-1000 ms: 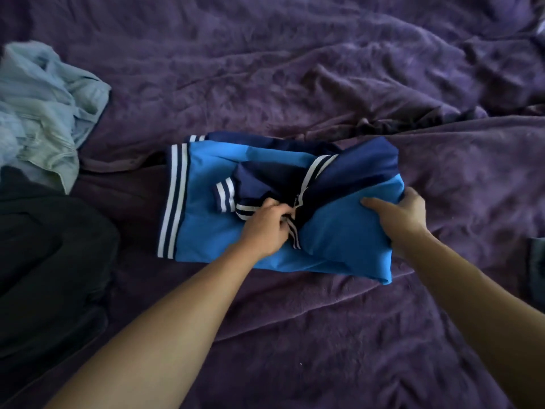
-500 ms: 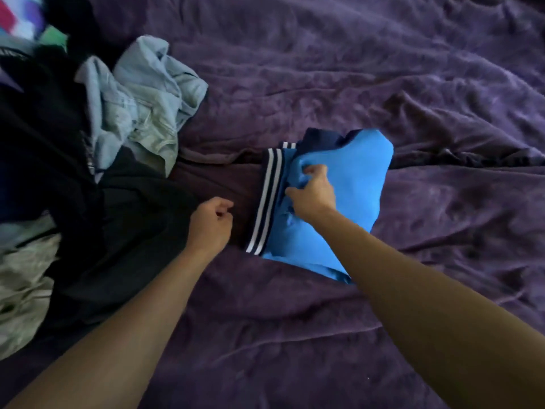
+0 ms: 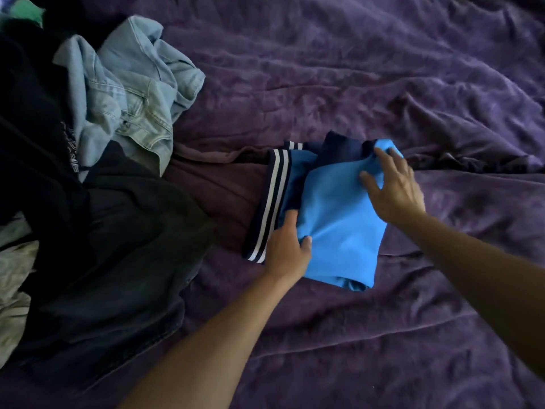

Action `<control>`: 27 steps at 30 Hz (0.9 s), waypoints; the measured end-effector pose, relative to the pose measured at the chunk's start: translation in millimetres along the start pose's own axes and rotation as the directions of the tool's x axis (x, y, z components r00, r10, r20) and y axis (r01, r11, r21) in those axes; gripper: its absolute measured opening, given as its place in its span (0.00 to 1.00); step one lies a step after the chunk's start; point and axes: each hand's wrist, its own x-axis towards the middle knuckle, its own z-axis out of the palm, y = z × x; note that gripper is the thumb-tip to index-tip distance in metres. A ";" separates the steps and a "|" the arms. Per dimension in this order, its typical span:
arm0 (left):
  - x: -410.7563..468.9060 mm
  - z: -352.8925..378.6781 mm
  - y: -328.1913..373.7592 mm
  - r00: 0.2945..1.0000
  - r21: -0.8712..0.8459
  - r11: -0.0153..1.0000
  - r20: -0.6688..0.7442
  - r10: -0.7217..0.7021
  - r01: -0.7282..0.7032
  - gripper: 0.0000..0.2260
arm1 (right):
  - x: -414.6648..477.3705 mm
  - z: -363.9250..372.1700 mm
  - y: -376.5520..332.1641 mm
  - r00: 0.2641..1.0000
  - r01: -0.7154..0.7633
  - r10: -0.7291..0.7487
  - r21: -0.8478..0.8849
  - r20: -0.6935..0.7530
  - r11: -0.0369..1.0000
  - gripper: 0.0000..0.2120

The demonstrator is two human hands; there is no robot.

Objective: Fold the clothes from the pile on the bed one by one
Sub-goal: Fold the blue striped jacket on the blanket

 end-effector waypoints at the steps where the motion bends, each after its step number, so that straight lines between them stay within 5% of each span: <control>1: -2.9 -4.4 -6.6 0.999 -0.027 1.000 -0.053 0.014 -0.015 0.18 | 6.6 5.0 -4.7 0.998 0.047 -0.046 -0.012 0.044 0.999 0.30; 4: -7.3 -24.5 -40.0 0.993 0.015 0.999 -0.110 -0.049 0.051 0.18 | 18.5 34.5 -35.0 0.955 0.277 -0.266 -0.074 0.129 0.958 0.32; 6: -8.2 -33.0 -59.8 0.990 0.193 0.979 -0.137 -0.041 0.067 0.27 | 18.1 63.4 -60.5 0.912 0.380 -0.348 -0.128 0.215 0.916 0.34; 9: 1.5 -32.8 -74.5 0.948 0.659 0.727 -0.066 0.311 -0.192 0.39 | 23.5 101.6 -77.9 0.913 0.384 -0.333 -0.220 0.235 0.897 0.35; 12: 17.7 -22.4 -96.7 0.950 0.755 0.589 0.147 0.275 -0.288 0.34 | 37.2 125.4 -65.5 0.926 0.356 -0.309 -0.235 0.215 0.904 0.36; 19: 26.6 -14.1 -103.0 0.962 0.757 0.596 0.180 0.205 -0.269 0.31 | 41.5 131.4 -54.5 0.929 0.318 -0.269 -0.175 0.255 0.932 0.37; 21: 27.9 -21.2 -87.0 0.968 0.676 0.700 0.088 0.235 -0.231 0.27 | 36.6 113.7 -51.0 0.933 0.304 -0.268 -0.127 0.240 0.944 0.37; 23: 40.1 -25.0 -65.3 0.973 0.547 0.829 -0.102 0.208 -0.120 0.24 | 21.7 95.0 -32.7 0.966 0.256 -0.248 -0.114 0.075 0.960 0.35; 25: 61.6 -22.2 -44.0 0.978 0.464 0.886 -0.183 0.105 -0.009 0.26 | -1.4 80.9 -1.0 0.993 0.091 -0.094 -0.043 -0.069 0.995 0.32; 27: 82.1 -14.0 -30.1 0.981 0.480 0.873 -0.194 0.011 0.085 0.30 | -26.0 76.0 26.6 0.988 -0.157 0.157 0.150 0.012 0.976 0.34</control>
